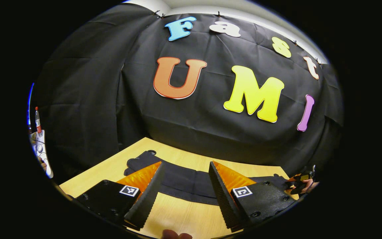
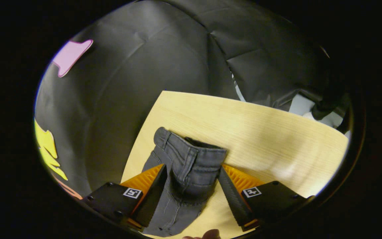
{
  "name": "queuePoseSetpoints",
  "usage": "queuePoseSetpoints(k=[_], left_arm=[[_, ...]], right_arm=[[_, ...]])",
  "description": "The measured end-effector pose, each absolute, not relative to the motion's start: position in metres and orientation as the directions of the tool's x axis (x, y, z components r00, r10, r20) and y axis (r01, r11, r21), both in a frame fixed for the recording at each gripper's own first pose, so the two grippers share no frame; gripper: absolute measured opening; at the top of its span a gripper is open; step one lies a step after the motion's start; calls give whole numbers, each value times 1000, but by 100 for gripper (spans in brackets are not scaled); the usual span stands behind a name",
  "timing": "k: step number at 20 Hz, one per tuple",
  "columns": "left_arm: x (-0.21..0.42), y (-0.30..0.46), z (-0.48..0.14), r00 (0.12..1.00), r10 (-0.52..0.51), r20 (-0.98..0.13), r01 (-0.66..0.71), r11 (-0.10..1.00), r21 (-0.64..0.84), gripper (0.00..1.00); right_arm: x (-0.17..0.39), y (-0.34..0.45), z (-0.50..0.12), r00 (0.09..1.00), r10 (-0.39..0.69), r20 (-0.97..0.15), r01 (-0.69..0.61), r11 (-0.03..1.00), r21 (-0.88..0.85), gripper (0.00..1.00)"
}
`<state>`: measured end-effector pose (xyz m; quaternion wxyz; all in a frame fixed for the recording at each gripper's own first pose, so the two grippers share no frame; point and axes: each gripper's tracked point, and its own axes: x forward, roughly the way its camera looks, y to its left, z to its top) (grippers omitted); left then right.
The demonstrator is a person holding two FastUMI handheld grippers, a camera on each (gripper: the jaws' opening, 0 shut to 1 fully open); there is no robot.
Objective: Grasp the waist and the cuffs of the jeans and fold them to make the two legs overlap; first hold the waist and fold one-third of the jeans toward the cuffs, then hold the cuffs and fold the remaining one-third in the same direction to finish folding.
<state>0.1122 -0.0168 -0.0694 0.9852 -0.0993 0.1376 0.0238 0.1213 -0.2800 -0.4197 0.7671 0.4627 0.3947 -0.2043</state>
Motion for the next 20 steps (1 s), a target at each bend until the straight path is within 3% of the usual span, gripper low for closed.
queuePoseSetpoints(k=[2,6,7,11,14,15,18,20], left_arm=[[112,-17,-73,957,19,-289,-79,978,-195,87],[111,-9,-79,950,17,-313,-88,973,-214,87],[110,-3,-80,949,24,-315,-97,971,-219,87],[105,20,-90,943,47,-329,-136,957,-255,87],[104,35,-94,943,56,-328,-154,947,-281,87],[102,40,-95,944,60,-324,-159,944,-290,87],[96,64,-101,944,79,-321,-181,936,-302,87],[90,77,-101,946,74,-315,-176,934,-310,87]], right_arm=[[117,-286,-425,594,20,-804,688,505,521,86],[111,-293,-420,652,32,-758,637,519,570,33],[108,-292,-413,672,24,-740,611,547,572,28],[114,-268,-328,799,14,-601,353,798,488,20],[116,-220,-254,875,72,-478,90,947,308,29],[112,-198,-236,888,108,-446,1,971,237,24],[87,-138,-212,895,206,-396,-209,977,36,24],[66,-120,-225,879,261,-399,-303,952,-42,20]])
